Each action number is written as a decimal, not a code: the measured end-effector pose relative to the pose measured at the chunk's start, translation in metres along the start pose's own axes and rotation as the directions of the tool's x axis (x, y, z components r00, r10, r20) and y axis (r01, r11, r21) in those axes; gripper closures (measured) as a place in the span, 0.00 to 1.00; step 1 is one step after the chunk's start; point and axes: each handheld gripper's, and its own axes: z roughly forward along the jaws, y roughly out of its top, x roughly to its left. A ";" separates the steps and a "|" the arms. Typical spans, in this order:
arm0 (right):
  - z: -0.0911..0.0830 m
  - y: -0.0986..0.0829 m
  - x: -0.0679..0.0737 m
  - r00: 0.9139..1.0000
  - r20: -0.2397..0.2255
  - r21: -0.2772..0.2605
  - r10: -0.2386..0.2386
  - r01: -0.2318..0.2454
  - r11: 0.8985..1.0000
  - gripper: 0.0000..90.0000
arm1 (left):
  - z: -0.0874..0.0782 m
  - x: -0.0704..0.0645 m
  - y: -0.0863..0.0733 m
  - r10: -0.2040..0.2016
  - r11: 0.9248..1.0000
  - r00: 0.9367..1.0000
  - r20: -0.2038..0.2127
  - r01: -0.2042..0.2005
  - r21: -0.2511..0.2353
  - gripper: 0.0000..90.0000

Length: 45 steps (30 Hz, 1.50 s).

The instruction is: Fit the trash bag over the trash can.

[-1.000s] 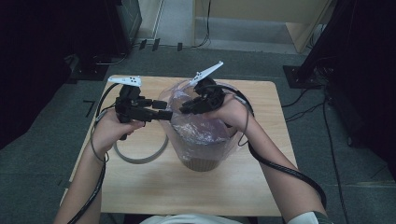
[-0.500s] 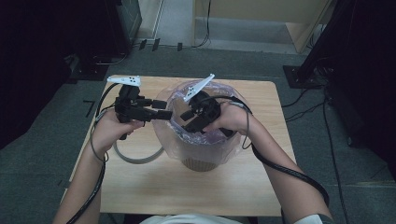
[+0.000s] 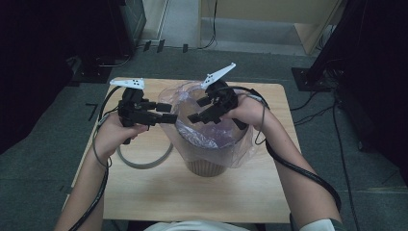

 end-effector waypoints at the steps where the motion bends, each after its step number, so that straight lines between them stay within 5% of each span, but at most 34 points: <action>1: 0.002 0.000 -0.001 1.000 0.010 0.009 -0.004 0.004 1.000 0.30 | 0.000 0.000 0.000 0.002 1.000 1.000 0.000 -0.002 0.004 0.38; 8: 0.023 -0.001 -0.014 0.999 0.026 0.090 0.023 -0.025 0.996 0.31 | 0.002 0.000 -0.001 -0.003 1.000 1.000 0.006 0.003 0.002 0.38; 15: 0.036 -0.003 -0.019 0.999 0.028 0.123 -0.033 0.029 0.992 0.26 | 0.002 0.000 -0.001 -0.006 1.000 1.000 0.008 0.006 0.000 0.38; 20: 0.032 0.001 -0.009 0.999 0.018 0.106 -0.034 0.032 0.994 0.26 | 0.002 0.000 -0.002 -0.008 1.000 1.000 0.015 0.008 0.001 0.37; 26: 0.002 0.008 -0.002 0.998 0.042 0.047 -0.054 0.052 0.998 0.27 | 0.001 0.001 -0.002 -0.007 1.000 1.000 0.010 0.007 -0.002 0.37; 30: -0.008 0.007 0.005 0.999 -0.004 0.033 -0.038 0.038 0.999 0.29 | 0.000 0.001 -0.001 -0.007 1.000 1.000 0.007 0.007 -0.005 0.37; 36: 0.003 0.004 0.025 0.996 -0.049 0.045 -0.080 0.082 0.996 0.30 | -0.001 0.002 -0.002 -0.013 1.000 1.000 0.006 0.013 -0.011 0.37; 45: 0.028 -0.005 0.029 0.994 -0.091 0.098 -0.069 0.078 0.992 0.29 | 0.001 0.002 -0.002 -0.015 1.000 1.000 0.010 0.015 -0.009 0.36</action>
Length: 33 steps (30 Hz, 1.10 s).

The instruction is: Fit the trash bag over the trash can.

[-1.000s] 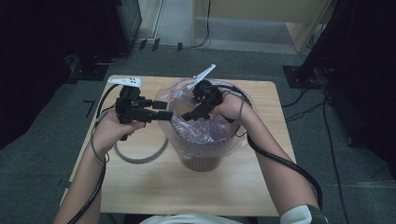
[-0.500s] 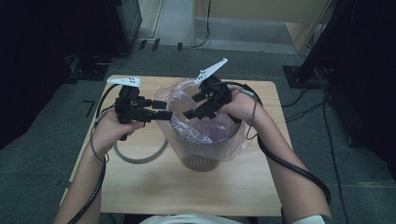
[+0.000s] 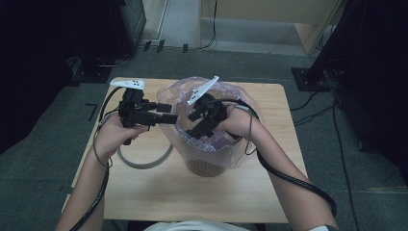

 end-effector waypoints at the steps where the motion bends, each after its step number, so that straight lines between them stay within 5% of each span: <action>1: 0.003 -0.001 0.000 1.000 -0.001 0.007 -0.004 0.004 1.000 0.29 | 0.000 0.000 0.000 0.000 1.000 1.000 0.000 0.000 -0.001 0.36; 6: 0.006 -0.001 0.000 1.000 0.029 0.014 -0.003 0.003 1.000 0.25 | 0.000 0.000 0.000 0.002 1.000 1.000 0.002 -0.002 0.000 0.36; 10: -0.008 0.000 -0.004 0.996 0.075 0.037 -0.046 0.043 0.998 0.24 | 0.000 0.000 0.000 0.001 1.000 1.000 0.000 -0.001 -0.002 0.36; 13: -0.028 0.004 -0.010 0.991 0.125 -0.022 -0.044 0.048 0.999 0.26 | 0.001 0.001 0.000 -0.003 1.000 1.000 0.001 0.003 -0.004 0.36; 16: -0.038 0.009 -0.018 0.993 0.122 -0.070 -0.002 0.010 0.998 0.26 | 0.001 0.001 0.000 -0.004 1.000 1.000 0.002 0.004 -0.003 0.36; 25: -0.020 0.007 -0.051 0.988 0.134 -0.037 0.070 -0.065 0.997 0.31 | 0.002 0.001 0.000 -0.003 1.000 1.000 0.005 0.003 -0.003 0.36; 33: -0.018 0.006 -0.049 0.991 0.114 -0.042 0.070 -0.065 0.997 0.29 | 0.003 0.002 -0.001 -0.005 1.000 1.000 0.007 0.005 -0.006 0.35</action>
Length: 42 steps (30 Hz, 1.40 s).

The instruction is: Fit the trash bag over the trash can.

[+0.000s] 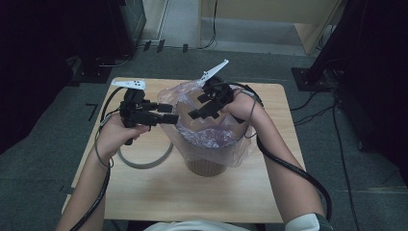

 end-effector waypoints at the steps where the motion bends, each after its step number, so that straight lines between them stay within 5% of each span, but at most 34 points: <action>1: -0.004 0.001 0.001 1.000 -0.009 -0.005 -0.005 0.005 1.000 0.29 | 0.000 0.000 0.000 0.000 1.000 1.000 0.001 0.000 0.000 0.35; 7: -0.033 0.010 0.005 1.000 -0.022 -0.063 -0.023 0.022 0.998 0.29 | 0.000 0.000 0.000 0.000 1.000 1.000 -0.001 0.000 -0.001 0.35; 12: -0.056 0.012 0.000 0.999 0.031 -0.086 -0.025 0.027 0.996 0.28 | 0.000 0.000 0.000 0.003 1.000 1.000 -0.006 -0.003 -0.001 0.35; 17: -0.063 0.008 -0.008 0.997 0.072 -0.086 -0.009 0.015 0.996 0.28 | -0.002 0.000 0.001 0.004 1.000 1.000 0.000 -0.004 -0.007 0.36; 31: -0.071 -0.009 -0.001 0.998 0.055 -0.097 0.002 0.004 0.995 0.28 | -0.016 -0.005 0.005 0.019 0.999 1.000 -0.013 -0.020 -0.046 0.36; 42: -0.079 -0.021 0.004 0.999 0.051 -0.111 -0.011 0.017 0.994 0.27 | -0.030 -0.005 0.005 0.029 0.998 0.997 -0.065 -0.032 -0.054 0.36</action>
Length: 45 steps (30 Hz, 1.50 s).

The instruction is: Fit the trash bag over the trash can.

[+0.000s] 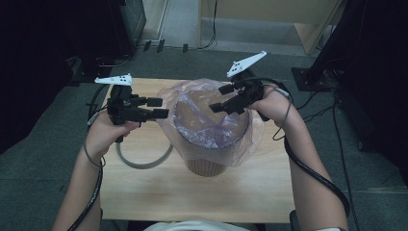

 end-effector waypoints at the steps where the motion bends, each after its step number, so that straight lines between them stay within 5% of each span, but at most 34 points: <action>1: -0.004 -0.004 -0.001 1.000 0.000 -0.006 0.005 -0.005 1.000 0.27 | -0.001 0.000 0.000 -0.002 1.000 1.000 -0.002 0.002 -0.002 0.36; 27: -0.048 -0.044 -0.013 0.994 0.072 -0.052 0.082 -0.078 0.996 0.26 | -0.010 0.007 -0.003 -0.010 1.000 0.999 -0.052 0.010 0.002 0.36; 45: -0.063 -0.067 -0.020 0.988 0.104 -0.062 0.111 -0.105 0.993 0.26 | -0.012 0.014 -0.007 -0.023 1.000 0.998 -0.066 0.024 0.010 0.36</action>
